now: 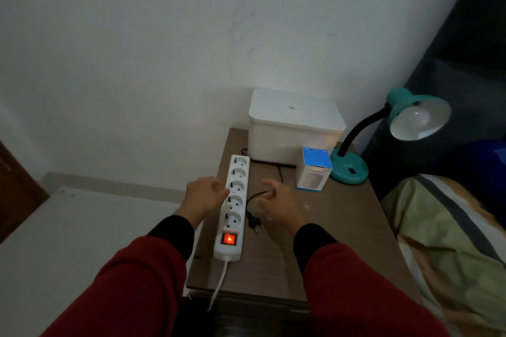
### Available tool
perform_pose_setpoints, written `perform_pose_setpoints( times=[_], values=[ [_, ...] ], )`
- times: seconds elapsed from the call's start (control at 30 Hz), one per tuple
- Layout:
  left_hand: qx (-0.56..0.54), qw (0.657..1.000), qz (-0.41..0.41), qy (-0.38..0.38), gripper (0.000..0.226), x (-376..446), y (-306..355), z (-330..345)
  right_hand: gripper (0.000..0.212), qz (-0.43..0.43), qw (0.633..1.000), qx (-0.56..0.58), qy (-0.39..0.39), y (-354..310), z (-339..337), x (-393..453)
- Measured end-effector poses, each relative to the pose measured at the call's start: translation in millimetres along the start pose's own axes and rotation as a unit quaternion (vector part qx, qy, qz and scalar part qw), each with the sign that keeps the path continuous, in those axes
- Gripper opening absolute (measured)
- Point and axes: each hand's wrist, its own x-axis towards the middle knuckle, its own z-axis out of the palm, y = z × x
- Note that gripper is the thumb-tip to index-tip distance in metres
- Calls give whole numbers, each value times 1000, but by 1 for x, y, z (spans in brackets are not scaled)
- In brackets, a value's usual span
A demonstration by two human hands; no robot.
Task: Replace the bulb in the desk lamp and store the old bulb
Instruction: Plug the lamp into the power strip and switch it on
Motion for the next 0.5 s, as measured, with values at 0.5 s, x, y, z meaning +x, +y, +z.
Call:
perform_pose_setpoints(
  times=[0.5],
  values=[
    [-233, 972, -39, 7, 40, -6, -39, 50, 59, 8, 999, -41, 16, 38, 41, 22]
  ],
)
